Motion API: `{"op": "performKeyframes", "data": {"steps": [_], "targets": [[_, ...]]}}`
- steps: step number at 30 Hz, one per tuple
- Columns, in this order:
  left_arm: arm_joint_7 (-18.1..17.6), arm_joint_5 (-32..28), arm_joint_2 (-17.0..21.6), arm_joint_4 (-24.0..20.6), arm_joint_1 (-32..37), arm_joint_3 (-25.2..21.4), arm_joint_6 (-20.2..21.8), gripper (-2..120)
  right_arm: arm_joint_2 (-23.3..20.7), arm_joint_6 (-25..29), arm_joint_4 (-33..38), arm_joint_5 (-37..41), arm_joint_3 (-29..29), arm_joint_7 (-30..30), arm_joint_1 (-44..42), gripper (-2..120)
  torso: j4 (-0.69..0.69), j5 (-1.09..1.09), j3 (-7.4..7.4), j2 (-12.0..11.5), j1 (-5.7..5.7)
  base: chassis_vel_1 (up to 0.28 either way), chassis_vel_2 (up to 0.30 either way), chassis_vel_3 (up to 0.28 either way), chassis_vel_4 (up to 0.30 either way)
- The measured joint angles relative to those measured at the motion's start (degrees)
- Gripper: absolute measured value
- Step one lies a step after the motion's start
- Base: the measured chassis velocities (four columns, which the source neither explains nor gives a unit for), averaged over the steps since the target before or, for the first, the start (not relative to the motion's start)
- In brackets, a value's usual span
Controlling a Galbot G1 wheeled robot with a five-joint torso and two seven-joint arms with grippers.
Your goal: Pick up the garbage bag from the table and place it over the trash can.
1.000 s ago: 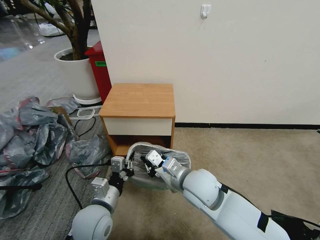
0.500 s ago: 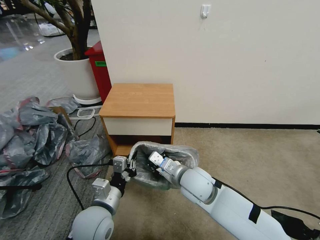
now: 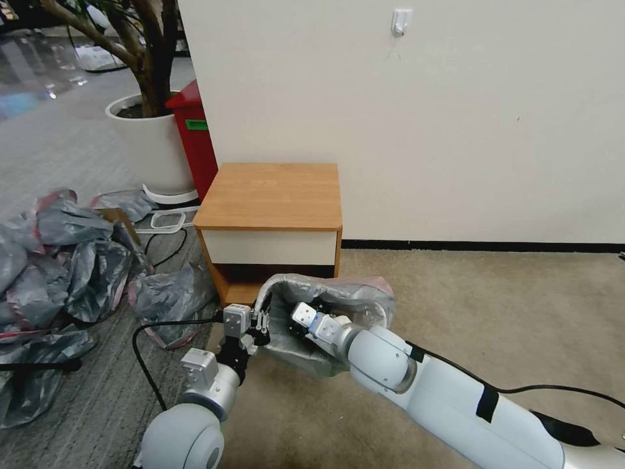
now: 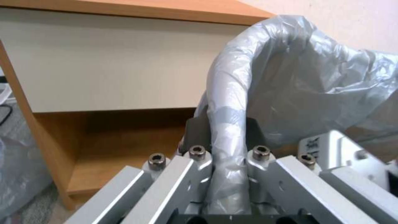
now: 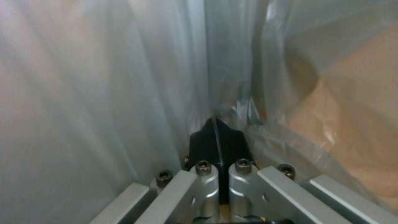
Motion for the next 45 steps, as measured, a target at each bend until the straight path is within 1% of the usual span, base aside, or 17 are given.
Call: {"op": "performKeyframes", "data": {"steps": [3, 8, 15, 19, 20, 22, 24, 25, 27, 31, 34, 36, 38, 40, 41, 44, 45], "targets": [[0.0, 0.1, -0.2, -0.3, 0.1, 0.1, 0.0, 5, 0.2, 0.0, -1.8, 0.0, -1.9, 0.0, 1.8, 0, 0.0, 0.0, 0.0, 0.0, 0.0, 0.0, 0.0, 0.0, 0.0], [0.1, 0.1, -0.3, -0.7, 0.3, 0.2, 0.0, 5, 1.0, 0.0, -3.9, -0.1, -2.9, 0.0, 2.7, 0, 0.0, 0.0, 0.0, 0.0, 0.0, 0.0, 0.0, 0.0, 0.0], [0.1, 0.1, -0.6, -1.1, 0.7, 1.0, 0.1, 5, 1.6, 0.0, -5.4, -0.5, -3.0, 0.1, 3.2, 0, 0.0, 0.0, 0.0, 0.0, 0.0, 0.0, 0.0, 0.0, 0.0], [0.1, 0.0, -0.8, -0.9, 0.7, 1.3, 0.2, 5, 1.5, 0.0, -5.3, -0.8, -2.6, 0.1, 3.2, 0, 0.0, 0.0, 0.0, 0.0, 0.0, 0.0, 0.0, 0.0, 0.0], [-0.5, -0.5, -0.9, 0.1, 0.4, 1.2, 0.4, 5, 0.8, 0.0, -3.7, 0.0, -2.3, 0.1, 3.1, 0, 0.0, 0.0, 0.0, 0.0, 0.0, 0.0, 0.0, 0.0, 0.0], [-0.7, -0.7, -0.9, 0.3, 0.3, 1.2, 0.5, 5, 0.6, 0.0, -3.3, 0.3, -2.3, 0.1, 3.0, 0, 0.0, 0.0, 0.0, 0.0, 0.0, 0.0, 0.0, 0.0, 0.0], [-2.0, -2.7, -1.0, 1.4, -0.5, 0.6, 1.5, 5, -1.2, 0.0, -0.3, 2.4, -2.2, 0.1, 2.8, 0, 0.0, 0.0, 0.0, 0.0, 0.0, 0.0, 0.0, 0.0, 0.0], [-2.0, -2.7, -1.0, 1.4, -0.5, 0.6, 1.5, 5, -1.2, 0.0, -0.3, 2.4, -2.2, 0.1, 2.8, 0, 0.0, 0.0, 0.0, 0.0, 0.0, 0.0, 0.0, 0.0, 0.0], [-3.2, -4.6, -1.1, 2.2, -1.2, 0.3, 2.3, 5, -2.8, 0.0, 1.8, 4.8, -2.2, 0.1, 2.8, 0, 0.0, 0.0, 0.0, 0.0, 0.0, 0.0, 0.0, 0.0, 0.0], [-4.4, -6.8, -1.3, 3.7, -2.2, 0.2, 2.9, 5, -4.2, 0.0, 3.6, 8.0, -2.2, 0.1, 2.9, 0, 0.0, 0.01, 0.0, 0.0, 0.0, 0.0, 0.0, 0.0, 0.0], [-4.6, -7.1, -1.4, 3.9, -2.4, 0.2, 2.9, 5, -4.4, 0.0, 3.9, 8.6, -2.1, 0.1, 2.9, 0, 0.0, 0.01, 0.0, 0.0, 0.0, 0.0, 0.0, 0.0, 0.0], [-6.9, -10.8, -2.2, 6.8, -3.6, 0.3, 3.7, 5, -5.4, 0.0, 6.2, 14.8, 0.0, 1.9, 1.9, 0, 0.0, 0.0, 0.0, 0.0, 0.0, 0.0, 0.0, 0.0, 0.0], [-7.1, -11.2, -2.2, 7.0, -3.7, 0.3, 3.7, 5, -5.5, 0.0, 6.5, 15.5, 0.4, 2.3, 1.8, 0, 0.0, 0.0, 0.0, 0.0, 0.0, 0.0, 0.0, 0.0, 0.0], [-8.8, -14.8, -2.5, 8.5, -4.4, 0.2, 4.6, 5, -5.8, 0.4, 8.9, 21.2, 3.4, 4.9, -0.2, 0, 0.0, 0.0, 0.0, 0.0, 0.0, 0.0, 0.0, 0.0, 0.0], [-8.8, -14.8, -2.5, 8.5, -4.4, 0.2, 4.6, 5, -5.8, 0.4, 8.9, 21.2, 3.4, 4.9, -0.2, 0, 0.0, 0.0, 0.0, 0.0, 0.0, 0.0, 0.0, 0.0, 0.0], [-10.5, -18.7, -2.6, 9.6, -5.1, -0.5, 5.3, 5, -6.4, 4.2, 11.8, 24.7, 8.9, 6.3, -4.5, 0, 0.01, 0.0, 0.0, 0.0, 0.0, 0.0, 0.0, 0.0, 0.0], [-10.5, -18.7, -2.6, 9.6, -5.1, -0.5, 5.3, 5, -6.4, 4.2, 11.8, 24.7, 8.9, 6.3, -4.5, 0, 0.01, 0.0, 0.0, 0.0, 0.0, 0.0, 0.0, 0.0, 0.0]]}}
